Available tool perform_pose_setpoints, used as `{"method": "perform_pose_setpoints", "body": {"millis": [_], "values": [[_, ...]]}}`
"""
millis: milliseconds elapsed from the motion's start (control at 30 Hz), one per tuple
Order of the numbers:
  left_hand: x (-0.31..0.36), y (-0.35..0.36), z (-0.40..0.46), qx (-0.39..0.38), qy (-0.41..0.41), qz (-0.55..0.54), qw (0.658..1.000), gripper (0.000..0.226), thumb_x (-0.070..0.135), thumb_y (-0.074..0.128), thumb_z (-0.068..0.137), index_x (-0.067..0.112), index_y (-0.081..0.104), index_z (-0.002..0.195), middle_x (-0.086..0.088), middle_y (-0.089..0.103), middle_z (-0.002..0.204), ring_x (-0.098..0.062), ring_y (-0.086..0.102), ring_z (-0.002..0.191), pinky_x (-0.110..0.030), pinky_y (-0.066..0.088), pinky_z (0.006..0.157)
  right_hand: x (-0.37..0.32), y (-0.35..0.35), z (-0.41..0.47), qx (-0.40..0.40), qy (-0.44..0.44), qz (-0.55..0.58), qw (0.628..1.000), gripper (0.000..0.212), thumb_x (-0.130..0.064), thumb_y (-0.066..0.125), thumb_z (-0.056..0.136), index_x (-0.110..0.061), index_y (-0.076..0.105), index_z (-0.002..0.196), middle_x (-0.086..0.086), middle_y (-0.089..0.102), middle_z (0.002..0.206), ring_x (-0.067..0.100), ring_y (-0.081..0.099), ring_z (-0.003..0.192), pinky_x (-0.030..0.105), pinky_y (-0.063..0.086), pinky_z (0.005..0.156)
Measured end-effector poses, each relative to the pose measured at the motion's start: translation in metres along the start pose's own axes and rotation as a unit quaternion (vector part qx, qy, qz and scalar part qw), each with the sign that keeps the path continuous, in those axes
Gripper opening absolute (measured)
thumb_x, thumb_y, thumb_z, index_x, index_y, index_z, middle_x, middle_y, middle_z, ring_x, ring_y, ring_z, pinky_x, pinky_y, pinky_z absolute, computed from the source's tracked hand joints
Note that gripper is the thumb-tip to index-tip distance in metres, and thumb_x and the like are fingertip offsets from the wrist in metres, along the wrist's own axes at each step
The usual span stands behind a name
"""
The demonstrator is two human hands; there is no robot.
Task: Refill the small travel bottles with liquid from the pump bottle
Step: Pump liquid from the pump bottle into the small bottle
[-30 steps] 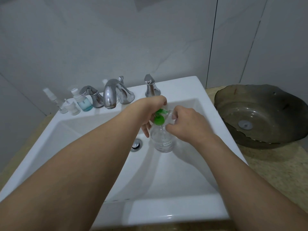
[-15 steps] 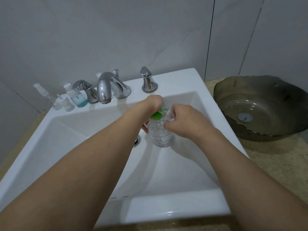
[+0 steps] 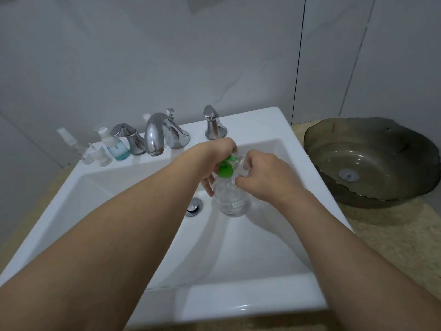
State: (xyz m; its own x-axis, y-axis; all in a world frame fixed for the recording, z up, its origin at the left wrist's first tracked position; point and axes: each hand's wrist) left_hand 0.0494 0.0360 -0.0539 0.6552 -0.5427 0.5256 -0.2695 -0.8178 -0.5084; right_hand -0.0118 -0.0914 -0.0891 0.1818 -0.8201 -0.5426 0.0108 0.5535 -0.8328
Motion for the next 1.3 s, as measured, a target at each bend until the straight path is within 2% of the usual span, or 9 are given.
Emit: {"method": "perform_pose_setpoints", "body": {"millis": [133, 300, 500, 633, 700, 867, 1100, 1300], "values": [[-0.003, 0.007, 0.009, 0.011, 0.004, 0.013, 1.000, 0.038, 0.024, 0.039, 0.091, 0.002, 0.062, 0.111, -0.020, 0.065, 0.117, -0.048, 0.062, 0.102, -0.072, 0.053, 0.079, 0.002, 0.003, 0.000, -0.022, 0.010, -0.007, 1.000, 0.030, -0.040, 0.064, 0.078, -0.019, 0.053, 0.097, -0.001, 0.062, 0.094, 0.025, 0.058, 0.085, 0.031, 0.042, 0.065], [-0.005, 0.012, 0.012, 0.008, 0.005, 0.027, 1.000, 0.042, 0.020, 0.037, 0.087, 0.002, 0.066, 0.111, -0.023, 0.070, 0.108, -0.046, 0.066, 0.096, -0.069, 0.056, 0.075, 0.004, 0.005, 0.001, -0.042, 0.019, -0.007, 0.999, 0.030, -0.043, 0.065, 0.079, -0.019, 0.052, 0.092, -0.001, 0.059, 0.091, 0.024, 0.056, 0.083, 0.030, 0.037, 0.063], [-0.007, 0.008, 0.007, 0.012, 0.005, 0.025, 1.000, 0.043, 0.029, 0.040, 0.086, 0.004, 0.064, 0.113, -0.020, 0.068, 0.116, -0.046, 0.065, 0.100, -0.064, 0.057, 0.080, 0.001, 0.004, 0.000, -0.032, 0.012, -0.007, 0.999, 0.029, -0.038, 0.066, 0.076, -0.018, 0.054, 0.094, 0.000, 0.061, 0.092, 0.024, 0.058, 0.083, 0.030, 0.040, 0.065], [-0.001, 0.001, -0.004, 0.011, 0.015, -0.014, 1.000, 0.046, 0.032, 0.042, 0.095, 0.004, 0.051, 0.130, -0.018, 0.058, 0.129, -0.048, 0.054, 0.118, -0.072, 0.048, 0.092, 0.001, 0.000, 0.000, 0.013, -0.003, -0.013, 1.000, 0.032, -0.040, 0.064, 0.077, -0.018, 0.052, 0.098, -0.001, 0.061, 0.093, 0.024, 0.058, 0.084, 0.032, 0.044, 0.067], [0.001, 0.000, -0.007, 0.015, 0.015, -0.015, 1.000, 0.047, 0.032, 0.042, 0.096, 0.005, 0.048, 0.134, -0.019, 0.057, 0.131, -0.048, 0.052, 0.121, -0.073, 0.047, 0.093, 0.001, 0.000, 0.000, 0.013, -0.006, -0.012, 1.000, 0.033, -0.041, 0.064, 0.078, -0.018, 0.052, 0.099, 0.000, 0.062, 0.094, 0.024, 0.058, 0.085, 0.033, 0.045, 0.068], [-0.003, 0.001, -0.006, 0.020, 0.017, -0.012, 1.000, 0.032, 0.030, 0.040, 0.096, 0.005, 0.053, 0.112, -0.017, 0.060, 0.117, -0.047, 0.056, 0.110, -0.072, 0.050, 0.089, 0.000, 0.000, 0.000, -0.006, 0.005, 0.015, 1.000, 0.030, -0.039, 0.065, 0.077, -0.020, 0.051, 0.095, -0.002, 0.063, 0.095, 0.023, 0.058, 0.085, 0.032, 0.044, 0.068], [-0.006, 0.014, 0.005, 0.058, 0.024, 0.026, 0.998, 0.041, 0.012, 0.035, 0.092, -0.001, 0.064, 0.118, -0.022, 0.063, 0.119, -0.044, 0.060, 0.104, -0.065, 0.056, 0.082, 0.003, 0.006, 0.002, -0.040, 0.013, -0.006, 0.999, 0.030, -0.039, 0.065, 0.077, -0.017, 0.055, 0.095, 0.001, 0.062, 0.095, 0.026, 0.058, 0.085, 0.031, 0.044, 0.067], [-0.008, 0.012, 0.005, 0.055, 0.022, 0.016, 0.998, 0.039, 0.018, 0.035, 0.092, 0.002, 0.064, 0.113, -0.019, 0.065, 0.116, -0.041, 0.062, 0.100, -0.062, 0.057, 0.080, 0.003, 0.006, 0.003, -0.037, 0.014, -0.013, 0.999, 0.028, -0.038, 0.065, 0.076, -0.018, 0.054, 0.093, -0.001, 0.061, 0.091, 0.024, 0.058, 0.082, 0.031, 0.044, 0.065]]}}
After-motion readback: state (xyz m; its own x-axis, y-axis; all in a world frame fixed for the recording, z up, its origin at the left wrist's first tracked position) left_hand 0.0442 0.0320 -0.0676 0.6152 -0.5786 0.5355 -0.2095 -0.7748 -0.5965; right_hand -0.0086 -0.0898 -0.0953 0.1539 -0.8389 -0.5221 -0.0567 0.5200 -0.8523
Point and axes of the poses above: each hand's wrist, its own z-axis towards the middle knuckle, its own y-axis out of the palm, x = y × z
